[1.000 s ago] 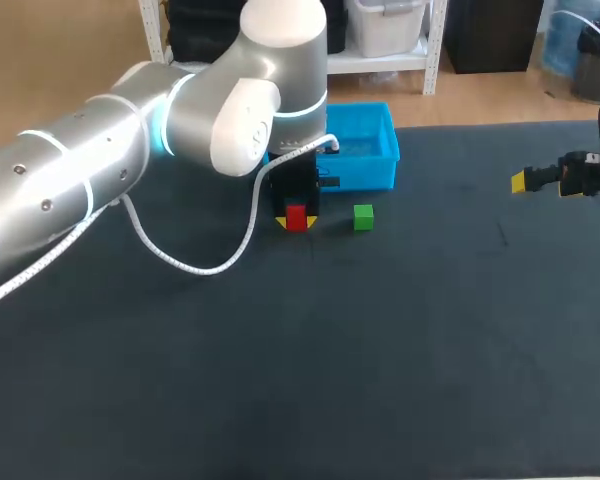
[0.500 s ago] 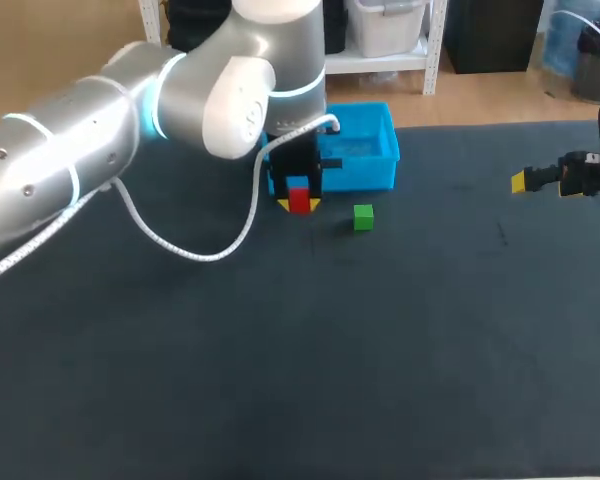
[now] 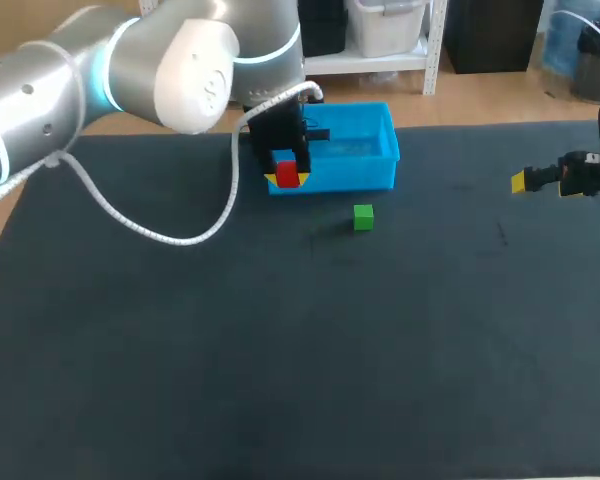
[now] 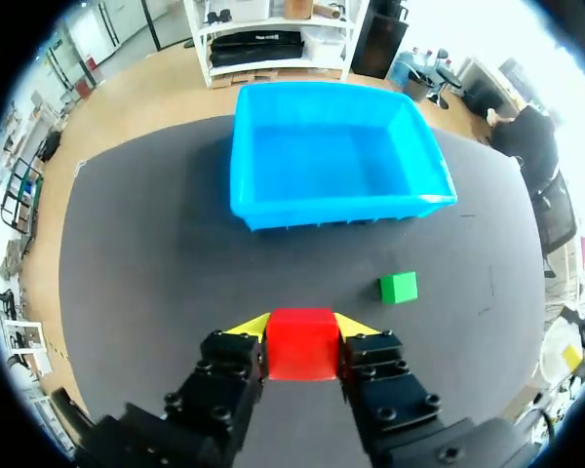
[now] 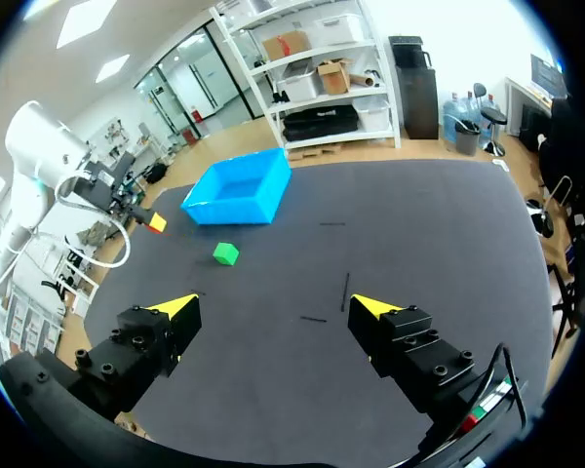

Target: Use the left arm to pick the red cube and place it into the blue plastic box first, then use the right arm to grasp the green cube and put it into the same blue plastic box after the first action is fully finished.

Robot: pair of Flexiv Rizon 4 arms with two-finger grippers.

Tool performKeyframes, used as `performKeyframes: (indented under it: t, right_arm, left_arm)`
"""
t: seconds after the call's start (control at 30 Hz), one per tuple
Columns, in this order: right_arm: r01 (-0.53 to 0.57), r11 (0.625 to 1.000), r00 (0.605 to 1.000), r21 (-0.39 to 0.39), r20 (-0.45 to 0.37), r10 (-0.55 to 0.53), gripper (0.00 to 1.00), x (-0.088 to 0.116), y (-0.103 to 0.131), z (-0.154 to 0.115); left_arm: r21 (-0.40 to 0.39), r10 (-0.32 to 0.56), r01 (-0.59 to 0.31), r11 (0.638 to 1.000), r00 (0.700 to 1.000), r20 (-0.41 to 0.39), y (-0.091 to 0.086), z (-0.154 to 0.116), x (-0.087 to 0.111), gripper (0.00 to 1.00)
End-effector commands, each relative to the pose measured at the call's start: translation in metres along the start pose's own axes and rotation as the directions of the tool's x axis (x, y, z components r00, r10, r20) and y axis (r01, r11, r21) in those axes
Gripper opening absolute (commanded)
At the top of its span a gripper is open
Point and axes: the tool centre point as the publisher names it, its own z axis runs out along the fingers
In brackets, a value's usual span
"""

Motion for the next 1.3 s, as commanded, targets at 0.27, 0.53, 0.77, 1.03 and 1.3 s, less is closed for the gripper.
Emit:
performKeyframes:
  t: [0.27, 0.53, 0.77, 1.03, 1.3]
  right_arm:
    - [0.000, 1.000, 1.000, 0.001, 0.000, 0.000, 1.00, 0.000, 0.000, 0.000]
    - [0.000, 1.000, 1.000, 0.001, 0.000, 0.000, 1.00, 0.000, 0.000, 0.000]
    - [0.000, 1.000, 1.000, 0.001, 0.000, 0.000, 1.00, 0.000, 0.000, 0.000]
    - [0.000, 1.000, 1.000, 0.001, 0.000, 0.000, 1.00, 0.000, 0.000, 0.000]
    - [0.000, 1.000, 1.000, 0.001, 0.000, 0.000, 1.00, 0.000, 0.000, 0.000]
  left_arm:
    - [0.034, 0.019, -0.022, 0.999, 0.997, 0.072, 0.006, -0.003, -0.001, 0.00]
    - [0.036, 0.037, -0.041, 0.999, 0.995, 0.093, -0.008, -0.007, -0.028, 0.00]
    - [0.033, 0.044, -0.048, 0.998, 0.993, 0.111, -0.020, -0.003, -0.054, 0.00]
    - [0.048, 0.045, -0.052, 0.997, 0.988, 0.145, -0.029, 0.007, -0.087, 0.00]
    - [0.031, 0.020, -0.026, 0.999, 0.984, 0.179, -0.027, 0.019, -0.120, 0.00]
